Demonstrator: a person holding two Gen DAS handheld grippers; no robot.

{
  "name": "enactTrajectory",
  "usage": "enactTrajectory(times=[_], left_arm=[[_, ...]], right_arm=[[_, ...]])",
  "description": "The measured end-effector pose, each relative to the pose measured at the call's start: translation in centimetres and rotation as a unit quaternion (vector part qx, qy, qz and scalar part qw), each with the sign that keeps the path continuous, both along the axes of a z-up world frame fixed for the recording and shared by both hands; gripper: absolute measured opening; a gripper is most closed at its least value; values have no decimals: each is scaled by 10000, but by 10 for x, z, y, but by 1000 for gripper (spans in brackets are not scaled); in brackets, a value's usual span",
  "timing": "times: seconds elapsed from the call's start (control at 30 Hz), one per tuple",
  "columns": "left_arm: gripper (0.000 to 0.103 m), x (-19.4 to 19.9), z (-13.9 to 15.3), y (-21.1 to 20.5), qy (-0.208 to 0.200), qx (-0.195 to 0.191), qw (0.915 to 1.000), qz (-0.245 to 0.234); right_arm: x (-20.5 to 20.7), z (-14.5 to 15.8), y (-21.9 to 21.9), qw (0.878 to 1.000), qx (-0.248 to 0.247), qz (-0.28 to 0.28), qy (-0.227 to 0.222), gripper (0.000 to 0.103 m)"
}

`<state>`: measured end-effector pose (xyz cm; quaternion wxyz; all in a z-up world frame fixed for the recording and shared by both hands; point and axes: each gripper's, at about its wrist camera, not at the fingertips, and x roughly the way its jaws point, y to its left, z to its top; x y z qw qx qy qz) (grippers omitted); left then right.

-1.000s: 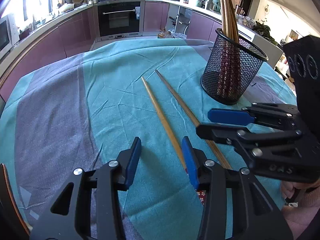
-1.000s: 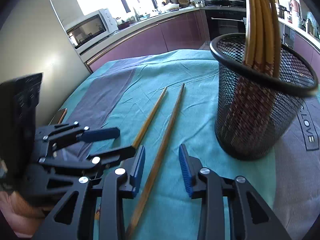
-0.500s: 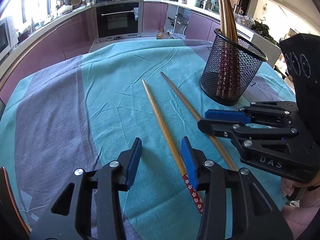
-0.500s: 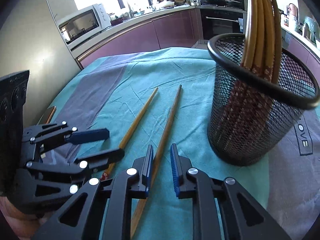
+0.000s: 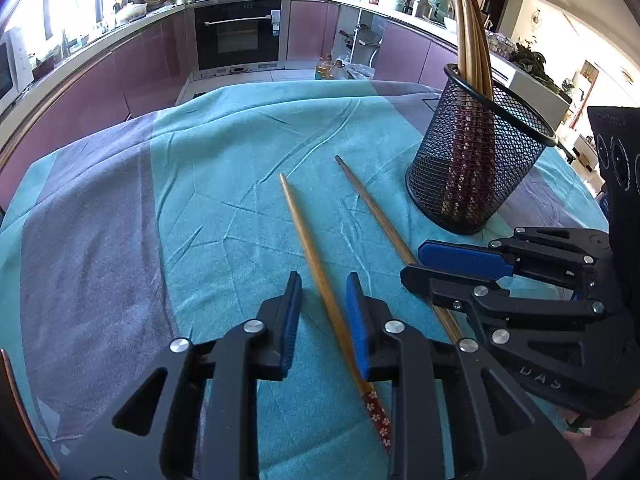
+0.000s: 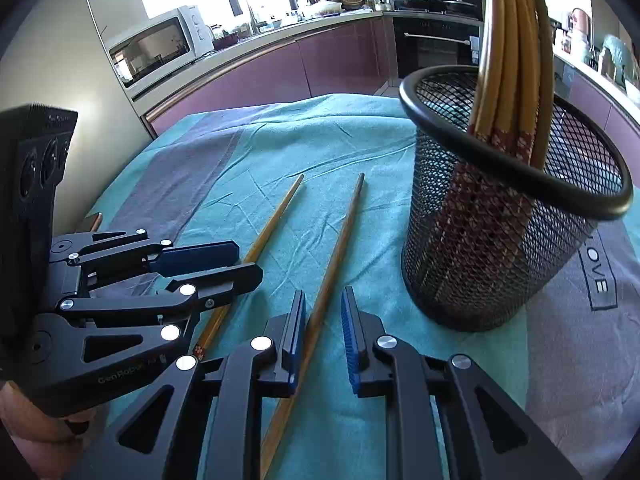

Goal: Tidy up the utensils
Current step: 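Grasp one wooden chopstick with the left tool while the right tool grasps the other, then lift both chopsticks upright, raising them toward the mesh cup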

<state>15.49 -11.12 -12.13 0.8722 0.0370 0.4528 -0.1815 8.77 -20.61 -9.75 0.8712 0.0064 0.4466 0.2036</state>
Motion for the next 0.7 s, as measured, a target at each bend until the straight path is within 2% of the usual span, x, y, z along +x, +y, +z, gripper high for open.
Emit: enactTrajectory(times=[0.23, 0.53, 0.7], left_arm=[[11, 3, -1, -3, 53, -109, 9999, 108], [8, -4, -2, 3, 139, -354, 9989, 262], [8, -11, 1, 4, 79, -375, 9989, 273]], right_arm=[[3, -1, -3, 9998, 151, -87, 36, 11], [-2, 3, -15, 9977, 624, -269, 70, 6], [-6, 10, -16, 9974, 720, -94, -3, 6]])
